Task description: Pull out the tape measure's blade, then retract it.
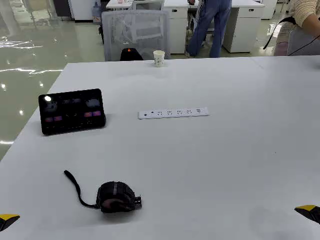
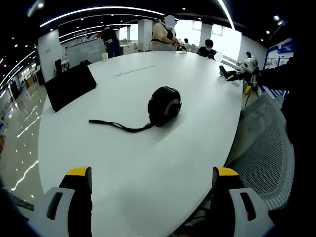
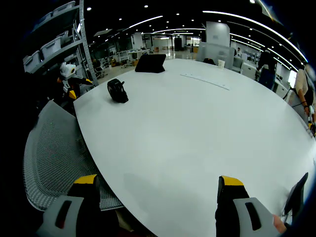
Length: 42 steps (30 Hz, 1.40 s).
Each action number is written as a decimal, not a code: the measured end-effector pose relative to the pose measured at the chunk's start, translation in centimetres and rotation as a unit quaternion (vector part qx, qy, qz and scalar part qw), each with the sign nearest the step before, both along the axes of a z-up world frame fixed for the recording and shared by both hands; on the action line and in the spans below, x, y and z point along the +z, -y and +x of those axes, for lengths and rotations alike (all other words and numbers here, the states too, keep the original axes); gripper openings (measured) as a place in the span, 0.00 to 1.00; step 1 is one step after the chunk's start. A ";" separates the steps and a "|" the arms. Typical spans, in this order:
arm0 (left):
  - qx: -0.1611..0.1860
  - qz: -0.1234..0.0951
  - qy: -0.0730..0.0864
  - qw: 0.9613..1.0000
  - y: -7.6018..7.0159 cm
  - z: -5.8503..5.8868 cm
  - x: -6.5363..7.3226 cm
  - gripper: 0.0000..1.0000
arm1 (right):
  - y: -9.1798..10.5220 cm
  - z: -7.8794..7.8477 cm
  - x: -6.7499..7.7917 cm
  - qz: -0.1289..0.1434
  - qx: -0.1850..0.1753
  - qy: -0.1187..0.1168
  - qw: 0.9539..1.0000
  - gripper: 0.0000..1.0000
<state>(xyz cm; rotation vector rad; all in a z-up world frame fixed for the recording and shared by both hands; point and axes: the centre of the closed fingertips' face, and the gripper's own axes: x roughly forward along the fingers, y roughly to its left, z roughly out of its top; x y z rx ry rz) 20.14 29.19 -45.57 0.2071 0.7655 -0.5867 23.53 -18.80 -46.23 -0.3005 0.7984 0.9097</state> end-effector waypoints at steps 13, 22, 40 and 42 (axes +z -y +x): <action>-0.008 0.003 -0.002 1.000 0.0 0.0 0.1 0.99 | 0.0 0.2 0.1 -0.003 0.007 0.006 1.000 0.99; -0.030 0.007 0.001 1.000 0.6 1.0 0.3 0.99 | -0.7 1.2 0.5 0.003 0.029 0.036 0.999 0.99; -0.139 0.027 0.007 0.990 4.8 4.9 1.1 0.99 | -4.2 3.5 -0.6 0.007 0.085 0.025 0.996 0.99; -0.153 0.035 0.002 0.988 5.3 5.2 0.9 0.99 | -4.8 3.9 -0.6 0.005 0.094 0.026 0.995 0.99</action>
